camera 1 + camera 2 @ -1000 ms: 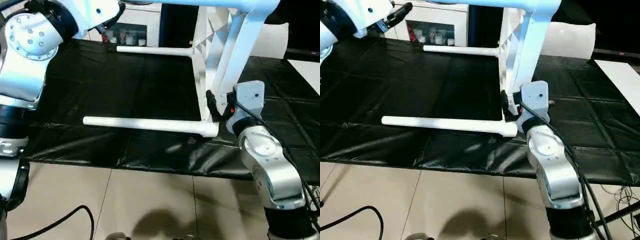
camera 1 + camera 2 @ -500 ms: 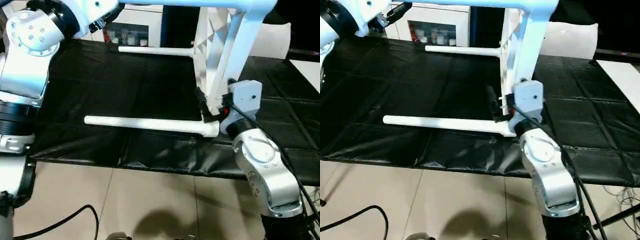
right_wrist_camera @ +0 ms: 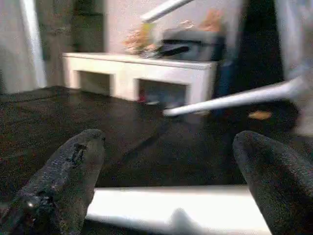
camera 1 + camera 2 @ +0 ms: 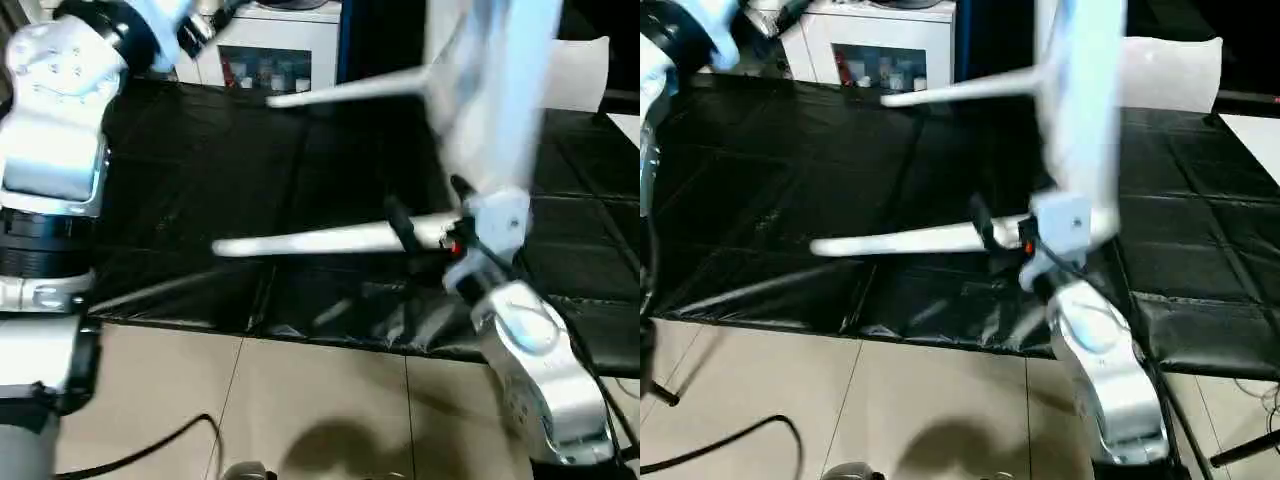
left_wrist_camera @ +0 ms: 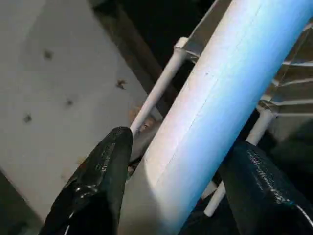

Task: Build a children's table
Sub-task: Flip table

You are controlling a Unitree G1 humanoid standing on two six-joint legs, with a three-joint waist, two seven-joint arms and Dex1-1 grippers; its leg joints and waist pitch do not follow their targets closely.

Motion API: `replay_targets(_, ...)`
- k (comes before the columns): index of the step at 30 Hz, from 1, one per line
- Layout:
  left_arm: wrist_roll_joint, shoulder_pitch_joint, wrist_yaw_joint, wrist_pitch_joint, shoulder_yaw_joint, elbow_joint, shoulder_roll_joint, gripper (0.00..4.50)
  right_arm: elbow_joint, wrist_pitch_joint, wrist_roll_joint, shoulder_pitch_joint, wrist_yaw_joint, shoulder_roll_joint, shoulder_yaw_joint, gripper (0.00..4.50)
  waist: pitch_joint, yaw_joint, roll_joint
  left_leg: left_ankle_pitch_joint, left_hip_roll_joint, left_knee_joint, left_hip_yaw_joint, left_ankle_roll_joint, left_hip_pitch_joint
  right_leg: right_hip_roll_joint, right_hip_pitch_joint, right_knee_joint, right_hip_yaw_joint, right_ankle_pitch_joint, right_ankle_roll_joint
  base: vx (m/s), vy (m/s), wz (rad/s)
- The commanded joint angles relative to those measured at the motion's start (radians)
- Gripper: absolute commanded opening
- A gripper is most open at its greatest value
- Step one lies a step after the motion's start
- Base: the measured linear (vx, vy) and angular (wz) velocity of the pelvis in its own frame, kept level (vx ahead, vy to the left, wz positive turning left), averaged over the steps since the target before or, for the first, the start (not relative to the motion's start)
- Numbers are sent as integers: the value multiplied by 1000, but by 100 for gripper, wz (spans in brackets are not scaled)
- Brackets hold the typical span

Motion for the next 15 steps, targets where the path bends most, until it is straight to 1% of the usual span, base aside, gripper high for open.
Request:
replay_targets(1,-111,-4,58,42,92,-14,-35,259,-11,-7,54,23,29,6,-25,450,-68,-3,-13,-66,62,-64,-26,32,-7,-97,61,-80,65,-211,-110,0,0,0)
replay_targets(2,-108,2,70,64,115,-27,-39,258,-7,-20,82,54,52,8,-39,450,-66,-3,-12,-68,63,-64,-26,32,-6,-96,58,-80,65,-214,-109,0,0,0)
replay_targets(3,-106,5,75,72,124,-32,-40,258,-5,-25,95,67,63,9,-45,450,-66,-2,-13,-75,64,-65,-26,36,-7,-99,59,-83,64,-224,-108,0,0,0)
replay_targets(4,-103,14,73,79,131,-40,-36,258,7,-53,92,87,75,1,-54,450,-65,-5,-14,-80,65,-66,-27,34,-11,-99,60,-84,64,-237,-101,0,0,0)
replay_targets(5,-101,21,71,85,136,-47,-34,255,16,-74,89,101,84,-4,-59,450,-65,-7,-14,-84,63,-67,-28,31,-10,-97,58,-86,63,-250,-94,0,0,0)
replay_targets(6,-102,30,74,93,143,-58,-34,253,31,-90,93,112,82,2,-75,450,-64,-9,-20,-87,62,-67,-27,32,-10,-97,58,-89,62,-257,-91,0,0,0)
replay_targets(7,-104,38,77,106,150,-70,-35,251,53,-109,88,117,70,9,-94,450,-62,-9,-18,-96,63,-69,-28,29,-9,-99,57,-91,63,-281,-87,0,0,0)
replay_targets(8,-104,42,80,113,153,-76,-36,251,61,-110,94,118,67,15,-105,450,-61,-12,-22,-98,62,-69,-28,28,-9,-100,56,-91,63,-293,-85,0,0,0)
replay_targets(9,-104,45,84,121,156,-83,-37,251,68,-108,103,119,66,21,-116,450,-61,-12,-21,-97,62,-69,-28,29,-9,-99,56,-92,63,-296,-85,0,0,0)
replay_targets(10,-107,49,86,129,162,-92,-37,251,79,-114,95,117,51,23,-130,450,-61,-12,-22,-95,62,-69,-28,31,-9,-98,56,-93,63,-294,-84,0,0,0)
replay_targets(11,-113,52,90,136,165,-99,-37,251,84,-117,91,116,42,25,-140,450,-60,-14,-26,-89,61,-69,-27,33,-9,-98,56,-92,62,-290,-84,0,0,0)
replay_targets(12,-115,60,96,144,170,-107,-36,251,93,-116,84,115,34,21,-148,450,-60,-14,-24,-84,62,-69,-27,32,-8,-97,54,-92,63,-283,-86,0,0,0)
replay_targets(15,-117,65,101,150,172,-112,-35,251,98,-114,80,114,30,19,-153,450,-61,-15,-25,-74,61,-68,-27,36,-9,-95,56,-87,63,-250,-92,0,0,0)
